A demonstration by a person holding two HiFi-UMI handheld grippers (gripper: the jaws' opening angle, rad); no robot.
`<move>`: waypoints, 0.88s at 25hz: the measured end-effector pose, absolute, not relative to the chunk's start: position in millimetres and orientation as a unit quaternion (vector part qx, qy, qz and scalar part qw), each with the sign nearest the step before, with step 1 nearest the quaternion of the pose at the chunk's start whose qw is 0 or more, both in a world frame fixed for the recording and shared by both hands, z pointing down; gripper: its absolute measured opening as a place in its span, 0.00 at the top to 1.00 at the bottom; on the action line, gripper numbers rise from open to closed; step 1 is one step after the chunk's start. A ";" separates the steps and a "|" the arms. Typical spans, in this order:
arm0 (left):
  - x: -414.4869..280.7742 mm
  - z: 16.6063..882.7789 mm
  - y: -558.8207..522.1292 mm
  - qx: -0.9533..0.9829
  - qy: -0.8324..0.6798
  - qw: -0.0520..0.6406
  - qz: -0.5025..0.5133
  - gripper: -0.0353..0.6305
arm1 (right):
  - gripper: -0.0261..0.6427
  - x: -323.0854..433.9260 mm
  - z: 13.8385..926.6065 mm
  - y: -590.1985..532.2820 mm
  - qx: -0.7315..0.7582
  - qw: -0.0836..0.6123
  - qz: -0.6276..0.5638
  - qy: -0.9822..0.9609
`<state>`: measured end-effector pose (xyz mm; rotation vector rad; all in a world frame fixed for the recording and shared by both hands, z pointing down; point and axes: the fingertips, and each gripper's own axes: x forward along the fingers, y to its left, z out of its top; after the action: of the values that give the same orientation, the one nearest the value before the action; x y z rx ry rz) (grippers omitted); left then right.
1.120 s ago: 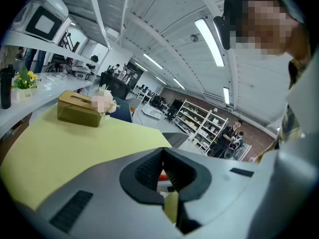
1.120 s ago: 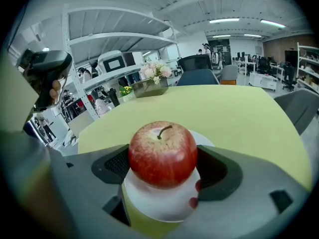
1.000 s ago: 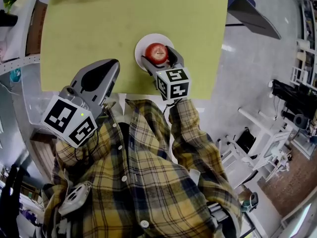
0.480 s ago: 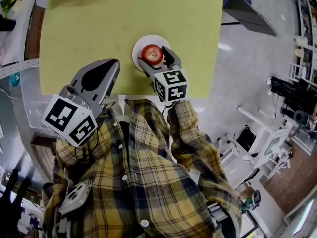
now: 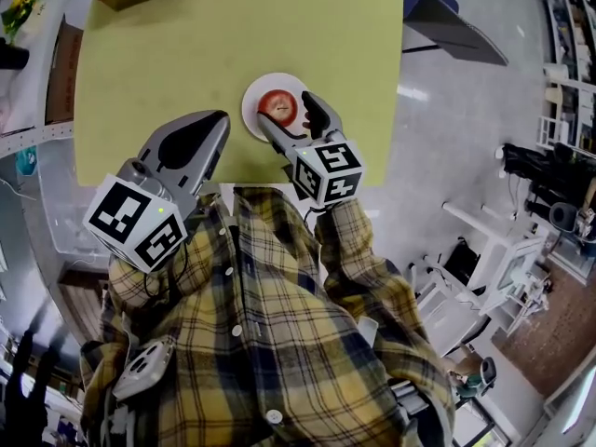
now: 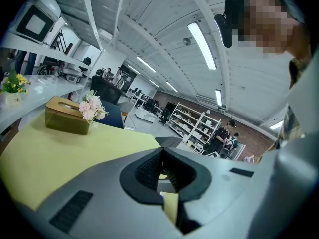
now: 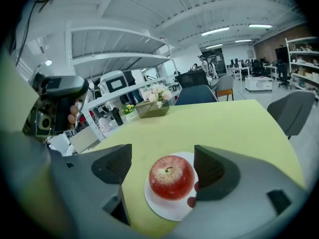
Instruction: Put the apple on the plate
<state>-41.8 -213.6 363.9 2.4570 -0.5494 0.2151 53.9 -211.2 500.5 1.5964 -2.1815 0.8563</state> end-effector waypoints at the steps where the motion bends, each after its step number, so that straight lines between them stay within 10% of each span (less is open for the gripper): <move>1: -40.1 361.4 -213.2 0.928 -0.206 0.301 0.079 0.94 | 0.39 54.5 492.5 -210.5 0.557 0.143 0.300 -0.761; 22: 8.4 293.4 -224.0 0.957 -0.159 0.241 0.017 0.94 | 0.60 61.7 325.2 -204.2 0.587 0.061 0.186 -0.785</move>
<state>8.4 -224.0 293.4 2.6188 -0.4362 0.0471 61.7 -204.2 325.2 1.7774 -2.3757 0.5616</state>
